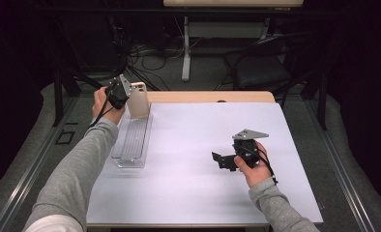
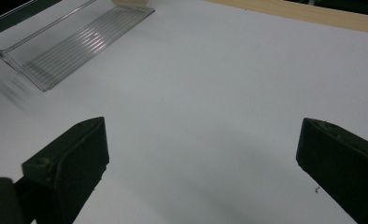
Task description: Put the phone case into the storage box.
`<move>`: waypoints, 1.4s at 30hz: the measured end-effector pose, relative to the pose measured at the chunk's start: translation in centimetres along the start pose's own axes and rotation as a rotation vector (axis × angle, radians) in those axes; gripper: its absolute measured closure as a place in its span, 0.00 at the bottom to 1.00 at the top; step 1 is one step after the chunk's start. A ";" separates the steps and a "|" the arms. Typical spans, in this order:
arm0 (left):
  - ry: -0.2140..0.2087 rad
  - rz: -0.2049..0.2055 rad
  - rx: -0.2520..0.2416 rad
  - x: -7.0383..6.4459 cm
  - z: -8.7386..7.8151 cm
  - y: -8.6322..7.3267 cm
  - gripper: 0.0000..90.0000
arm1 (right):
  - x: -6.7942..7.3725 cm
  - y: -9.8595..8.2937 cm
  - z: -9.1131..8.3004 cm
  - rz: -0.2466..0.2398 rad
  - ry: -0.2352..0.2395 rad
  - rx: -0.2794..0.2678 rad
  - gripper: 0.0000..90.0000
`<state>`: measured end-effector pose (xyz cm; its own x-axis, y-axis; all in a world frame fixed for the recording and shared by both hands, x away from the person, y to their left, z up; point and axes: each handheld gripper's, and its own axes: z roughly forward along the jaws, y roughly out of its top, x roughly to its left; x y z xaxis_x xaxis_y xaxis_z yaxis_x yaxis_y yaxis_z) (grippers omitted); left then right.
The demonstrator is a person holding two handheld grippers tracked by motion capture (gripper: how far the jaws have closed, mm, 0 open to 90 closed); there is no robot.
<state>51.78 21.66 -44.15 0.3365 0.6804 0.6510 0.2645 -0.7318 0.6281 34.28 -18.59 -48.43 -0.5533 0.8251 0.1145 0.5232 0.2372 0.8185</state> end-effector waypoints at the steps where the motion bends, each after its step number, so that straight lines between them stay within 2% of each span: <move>1: 0.002 0.003 0.001 0.0 0.0 0.0 0.88 | 0.0 0.0 0.0 0.001 0.001 0.000 0.02; 10: 0.008 0.007 0.011 -0.3 0.3 -0.2 0.88 | 0.0 -0.3 0.1 0.002 0.009 0.015 0.02; 18: 0.012 0.037 0.009 -0.6 0.6 -0.1 0.88 | 0.0 -0.4 0.2 0.002 0.015 0.023 0.03; 23: 0.010 0.096 -0.016 -0.7 0.6 -0.1 0.88 | -0.1 -0.5 0.2 0.004 0.013 0.025 0.03; 26: 0.012 0.147 -0.024 -0.6 0.7 -0.2 0.88 | 0.0 -0.6 0.3 0.004 0.013 0.027 0.04; 27: 0.008 0.151 -0.031 -0.6 0.7 -0.2 0.88 | 0.0 -0.6 0.3 0.005 0.014 0.029 0.04; 30: 0.012 0.186 -0.020 -0.4 0.8 -0.3 0.88 | 0.1 -0.6 0.4 -0.001 0.014 0.030 0.04; 42: 0.008 0.153 -0.029 0.3 1.7 -1.1 0.87 | 0.1 -0.8 0.5 -0.001 0.011 0.041 0.04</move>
<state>53.14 22.61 -45.37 0.3637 0.5617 0.7431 0.1846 -0.8254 0.5336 34.15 -18.40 -49.33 -0.5606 0.8194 0.1197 0.5484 0.2591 0.7950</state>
